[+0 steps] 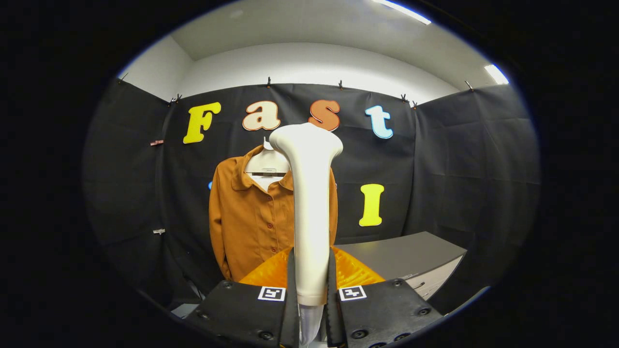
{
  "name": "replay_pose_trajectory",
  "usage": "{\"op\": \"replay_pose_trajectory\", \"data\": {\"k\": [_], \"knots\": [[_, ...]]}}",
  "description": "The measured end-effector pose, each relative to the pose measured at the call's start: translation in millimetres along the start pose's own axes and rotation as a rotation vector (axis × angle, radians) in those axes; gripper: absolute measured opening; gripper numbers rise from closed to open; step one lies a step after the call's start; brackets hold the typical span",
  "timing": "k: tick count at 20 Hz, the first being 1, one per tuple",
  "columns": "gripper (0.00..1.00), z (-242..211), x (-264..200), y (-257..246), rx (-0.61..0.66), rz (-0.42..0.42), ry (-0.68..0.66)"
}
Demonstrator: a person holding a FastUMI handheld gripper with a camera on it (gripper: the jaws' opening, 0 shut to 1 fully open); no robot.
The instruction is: Iron the clothes twice with a garment steamer, once on the left side and once on the right side.
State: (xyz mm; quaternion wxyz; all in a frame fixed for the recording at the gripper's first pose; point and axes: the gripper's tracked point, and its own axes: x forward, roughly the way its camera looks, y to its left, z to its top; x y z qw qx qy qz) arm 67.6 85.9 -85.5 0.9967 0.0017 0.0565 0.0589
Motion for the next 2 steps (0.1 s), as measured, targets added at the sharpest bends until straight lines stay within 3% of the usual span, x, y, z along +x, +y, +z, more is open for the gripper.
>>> {"op": "replay_pose_trajectory", "data": {"k": [2], "knots": [[0.25,0.7,-0.8,0.7,0.000,0.004,-0.001]]}}
